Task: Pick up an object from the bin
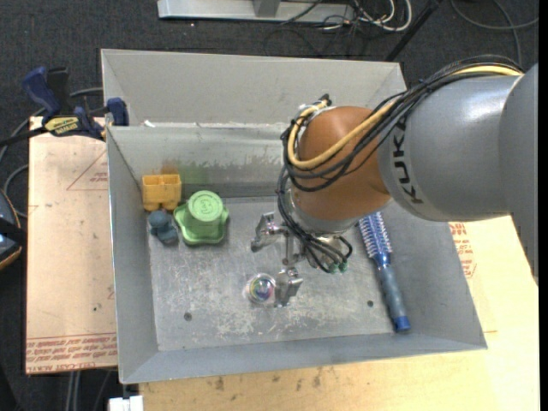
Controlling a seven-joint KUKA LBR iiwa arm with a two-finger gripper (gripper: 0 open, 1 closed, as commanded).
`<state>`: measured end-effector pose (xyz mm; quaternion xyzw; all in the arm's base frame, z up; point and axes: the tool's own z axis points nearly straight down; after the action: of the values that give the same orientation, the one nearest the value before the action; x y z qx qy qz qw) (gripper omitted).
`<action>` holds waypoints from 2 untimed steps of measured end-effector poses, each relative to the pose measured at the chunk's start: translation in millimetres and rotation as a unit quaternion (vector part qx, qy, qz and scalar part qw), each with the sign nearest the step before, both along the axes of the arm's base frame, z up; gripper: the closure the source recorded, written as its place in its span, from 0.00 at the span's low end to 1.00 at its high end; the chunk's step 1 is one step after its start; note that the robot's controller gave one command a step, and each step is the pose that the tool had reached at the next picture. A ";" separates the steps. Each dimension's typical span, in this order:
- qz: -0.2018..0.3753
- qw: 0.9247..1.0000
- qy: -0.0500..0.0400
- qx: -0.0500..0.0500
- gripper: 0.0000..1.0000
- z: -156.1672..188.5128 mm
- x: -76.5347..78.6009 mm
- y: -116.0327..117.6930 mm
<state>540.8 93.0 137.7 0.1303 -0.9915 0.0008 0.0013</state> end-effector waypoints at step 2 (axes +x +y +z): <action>-0.063 0.998 -0.004 0.003 1.00 -61.3 0.5 -25.0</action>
Offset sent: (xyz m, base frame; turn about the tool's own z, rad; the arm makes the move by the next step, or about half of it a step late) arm -0.0031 -0.0272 -0.0677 0.1255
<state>541.3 68.0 76.3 0.0675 -0.9977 -0.0019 -0.0032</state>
